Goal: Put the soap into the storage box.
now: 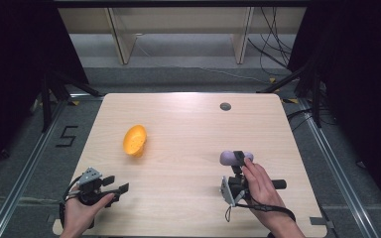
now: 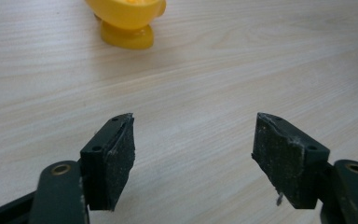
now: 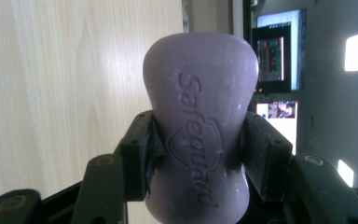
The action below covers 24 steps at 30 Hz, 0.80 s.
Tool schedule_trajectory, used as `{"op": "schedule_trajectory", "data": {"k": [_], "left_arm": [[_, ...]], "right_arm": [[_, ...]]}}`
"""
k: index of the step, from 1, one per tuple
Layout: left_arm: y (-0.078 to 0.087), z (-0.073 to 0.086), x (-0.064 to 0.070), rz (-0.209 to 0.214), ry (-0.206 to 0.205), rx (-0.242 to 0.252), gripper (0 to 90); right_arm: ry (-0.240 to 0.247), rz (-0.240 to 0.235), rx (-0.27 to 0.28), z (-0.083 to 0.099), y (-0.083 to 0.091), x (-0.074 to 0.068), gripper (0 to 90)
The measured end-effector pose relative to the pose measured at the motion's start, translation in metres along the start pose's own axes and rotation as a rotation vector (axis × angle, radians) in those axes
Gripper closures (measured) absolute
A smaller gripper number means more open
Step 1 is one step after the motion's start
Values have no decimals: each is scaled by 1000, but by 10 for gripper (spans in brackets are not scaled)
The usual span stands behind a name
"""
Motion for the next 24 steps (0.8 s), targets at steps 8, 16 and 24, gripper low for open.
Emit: {"op": "schedule_trajectory", "data": {"k": [8,16,24], "left_arm": [[4,-12,11,51,-10,45,275],[0,-39,42,119,-97,73,262],[-7,-68,79,208,-179,90,262]], "right_arm": [[24,36,58,-16,11,1,499],[39,43,76,-31,18,-3,500],[89,69,96,-40,21,0,500]]}}
Point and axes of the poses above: each handheld gripper's, and its own axes: y roughly backward along the jaws, z roughly out of its underside, x roughly to its right, the point moved 6 cm from there along -y, roughly forward along the jaws, and after that the axes turned 12 degrees about -x, right-handed, at the moved point
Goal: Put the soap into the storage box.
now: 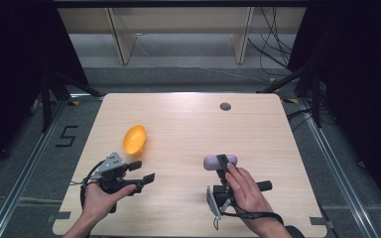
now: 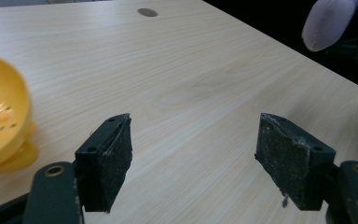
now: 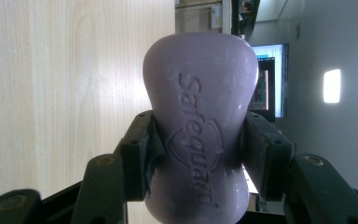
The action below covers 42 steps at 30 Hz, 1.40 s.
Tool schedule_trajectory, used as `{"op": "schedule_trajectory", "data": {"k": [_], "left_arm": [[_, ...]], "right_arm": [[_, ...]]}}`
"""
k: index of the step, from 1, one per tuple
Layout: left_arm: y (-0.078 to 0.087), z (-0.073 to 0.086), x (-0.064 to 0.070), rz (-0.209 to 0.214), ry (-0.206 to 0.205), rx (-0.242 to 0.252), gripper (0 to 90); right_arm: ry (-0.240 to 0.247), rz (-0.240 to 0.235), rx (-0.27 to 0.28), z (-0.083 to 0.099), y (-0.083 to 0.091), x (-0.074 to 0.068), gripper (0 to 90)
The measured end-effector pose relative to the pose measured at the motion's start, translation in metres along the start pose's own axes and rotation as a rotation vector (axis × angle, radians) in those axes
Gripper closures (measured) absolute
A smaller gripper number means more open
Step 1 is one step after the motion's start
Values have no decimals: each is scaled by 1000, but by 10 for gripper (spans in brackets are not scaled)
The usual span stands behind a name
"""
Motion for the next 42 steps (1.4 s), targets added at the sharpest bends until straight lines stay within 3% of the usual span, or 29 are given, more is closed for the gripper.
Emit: {"op": "schedule_trajectory", "data": {"k": [1,5,9,11,13,14,15,22,26,30,31,34,36,42], "left_arm": [[-2,-4,2,3,-9,-2,263],[-9,-16,10,16,-54,-6,264],[-14,-26,21,66,-79,0,267],[-16,-30,26,67,-101,-8,271],[-19,-35,34,95,-122,-7,280],[-20,-36,36,100,-120,-12,281],[-23,-41,43,133,-132,-5,285],[-33,-54,63,183,-167,-4,306],[-43,-60,72,203,-196,8,337],[-45,-63,76,200,-210,19,375],[-48,-64,78,216,-230,24,378],[-52,-66,82,223,-246,18,395],[-54,-66,83,230,-242,21,401],[-62,-68,87,248,-246,14,420]], "right_arm": [[-41,-9,0,-1,0,-3,500],[-22,4,11,-4,2,0,500],[-18,13,21,-8,3,1,499],[-19,10,23,-9,3,0,500],[-49,-5,4,-10,4,-3,500],[-29,-2,6,-11,5,-1,500],[-38,-2,0,-13,5,-1,500],[4,15,15,-18,5,3,500],[1,13,15,-18,5,2,500],[-4,10,21,-18,5,2,500],[-42,9,31,-20,5,1,500],[11,32,49,-22,6,6,500],[-7,26,58,-24,5,4,499],[-2,15,65,-27,5,3,500]]}}
Point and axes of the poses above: each handheld gripper's, and its own axes: y roughly backward along the jaws, z roughly out of its underside, x roughly to its right, the point moved 6 cm from there along -y, roughly forward along the jaws, and after that the axes turned 12 degrees about -x, right-handed, at the moved point
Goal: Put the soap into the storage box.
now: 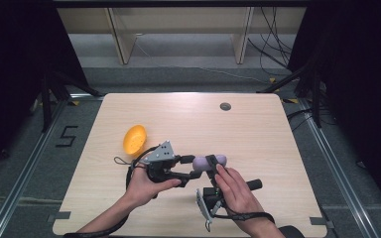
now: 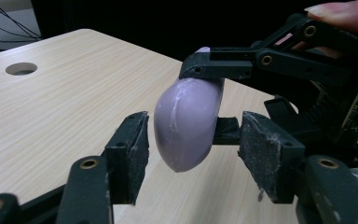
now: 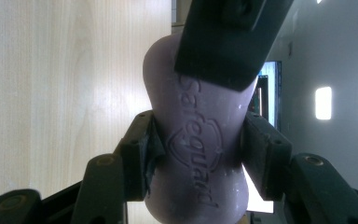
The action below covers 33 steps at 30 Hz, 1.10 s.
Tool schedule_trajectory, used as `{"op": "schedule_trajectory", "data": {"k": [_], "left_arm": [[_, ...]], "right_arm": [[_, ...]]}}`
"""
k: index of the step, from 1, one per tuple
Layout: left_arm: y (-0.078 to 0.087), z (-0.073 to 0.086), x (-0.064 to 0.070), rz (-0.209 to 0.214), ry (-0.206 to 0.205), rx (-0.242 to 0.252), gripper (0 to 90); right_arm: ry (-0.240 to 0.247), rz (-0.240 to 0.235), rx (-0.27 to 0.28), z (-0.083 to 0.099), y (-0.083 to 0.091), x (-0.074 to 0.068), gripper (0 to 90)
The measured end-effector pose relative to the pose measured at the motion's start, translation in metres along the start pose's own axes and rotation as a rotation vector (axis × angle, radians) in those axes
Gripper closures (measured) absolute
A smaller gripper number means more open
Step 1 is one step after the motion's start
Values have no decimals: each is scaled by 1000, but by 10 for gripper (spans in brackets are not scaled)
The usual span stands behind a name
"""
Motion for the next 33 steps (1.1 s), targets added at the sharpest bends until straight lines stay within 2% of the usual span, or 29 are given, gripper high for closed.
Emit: {"op": "schedule_trajectory", "data": {"k": [1,7,8,9,11,12,13,14,15,16,21,22,23,24,30,32,33], "left_arm": [[-1,0,0,12,9,7,427],[-6,0,-3,18,27,11,461],[-7,0,-4,29,17,15,469],[-8,0,-4,26,35,13,469],[-9,1,-5,42,40,19,478],[-11,1,-5,59,38,25,483],[-11,2,-6,53,47,21,489],[-12,2,-6,62,39,24,489],[-12,3,-7,59,52,23,492],[-13,2,-7,75,55,30,492],[-13,1,-7,90,53,36,509],[-13,1,-7,93,53,36,509],[-14,1,-6,97,53,36,515],[-14,1,-6,95,60,33,527],[-14,2,-4,94,40,19,555],[-13,3,-3,69,30,9,562],[-14,2,-2,72,25,18,566]], "right_arm": [[0,1,1,0,0,0,499],[-4,2,5,-2,0,-1,500],[-1,6,7,-2,1,0,500],[-1,6,7,-2,1,0,500],[0,9,9,-2,2,0,500],[1,7,10,-3,2,0,500],[2,-21,-7,-1,2,-3,499],[2,-21,-7,-1,2,-3,499],[-20,-31,-13,-1,2,-5,500],[-5,-17,4,-2,2,-3,499],[-25,-27,8,-3,2,-5,499],[-8,-22,9,-4,2,-3,499],[-24,-30,3,-3,3,-5,499],[-46,-32,-4,-3,3,-6,500],[-33,-45,-2,-3,3,-6,500],[-40,-41,10,-3,2,-5,500],[-55,-46,6,-3,2,-6,500]]}}
Point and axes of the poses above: each handheld gripper's, and its own axes: y roughly backward along the jaws, z roughly out of its underside, x roughly to its right, the point moved 6 cm from there along -y, roughly forward along the jaws, and after that the axes turned 12 degrees about -x, right-handed, at the moved point
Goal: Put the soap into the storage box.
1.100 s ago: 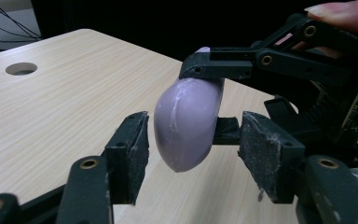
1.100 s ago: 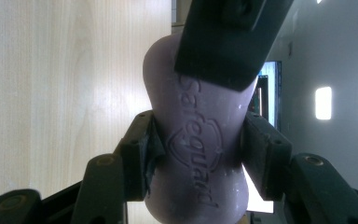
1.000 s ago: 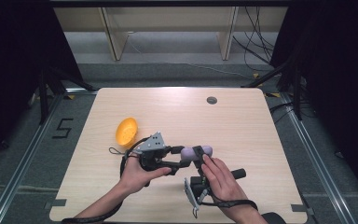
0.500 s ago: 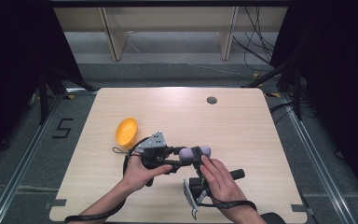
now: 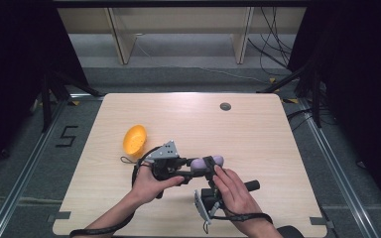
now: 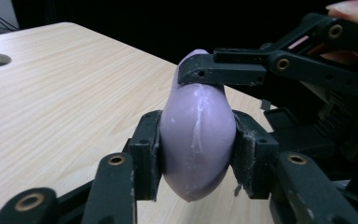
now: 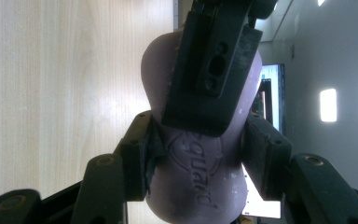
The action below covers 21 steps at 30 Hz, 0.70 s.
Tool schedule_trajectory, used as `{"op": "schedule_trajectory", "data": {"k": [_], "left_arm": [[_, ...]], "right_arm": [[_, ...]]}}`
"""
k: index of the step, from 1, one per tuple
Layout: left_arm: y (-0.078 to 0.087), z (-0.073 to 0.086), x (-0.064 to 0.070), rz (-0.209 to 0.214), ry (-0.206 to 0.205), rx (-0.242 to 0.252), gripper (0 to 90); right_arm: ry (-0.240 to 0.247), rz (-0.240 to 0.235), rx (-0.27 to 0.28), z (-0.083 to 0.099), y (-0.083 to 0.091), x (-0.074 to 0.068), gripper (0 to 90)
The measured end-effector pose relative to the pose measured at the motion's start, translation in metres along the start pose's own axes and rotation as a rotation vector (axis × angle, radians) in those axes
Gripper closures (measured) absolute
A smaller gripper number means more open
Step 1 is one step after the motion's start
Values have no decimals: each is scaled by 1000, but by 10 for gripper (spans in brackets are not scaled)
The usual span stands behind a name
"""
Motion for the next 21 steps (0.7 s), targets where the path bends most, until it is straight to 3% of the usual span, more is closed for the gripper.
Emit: {"op": "schedule_trajectory", "data": {"k": [1,3,5,6,8,21], "left_arm": [[1,0,0,-21,-14,-10,569],[1,0,3,-33,4,-2,579],[2,-1,3,-38,-29,-1,581],[2,-1,4,-53,-17,-3,582],[3,-2,4,-55,-40,2,584],[3,-2,6,-103,0,2,588]], "right_arm": [[-14,6,-5,0,0,0,500],[6,25,7,-2,0,3,500],[34,47,13,-3,1,7,500],[31,47,19,-3,1,7,500],[24,47,20,-4,1,8,500],[22,40,13,-5,-2,8,488]]}}
Point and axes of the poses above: each handheld gripper's, and its own axes: y roughly backward along the jaws, z roughly out of its underside, x roughly to its right, the point moved 6 cm from there along -y, roughly forward along the jaws, and after that the axes turned 12 degrees about -x, right-handed, at the moved point
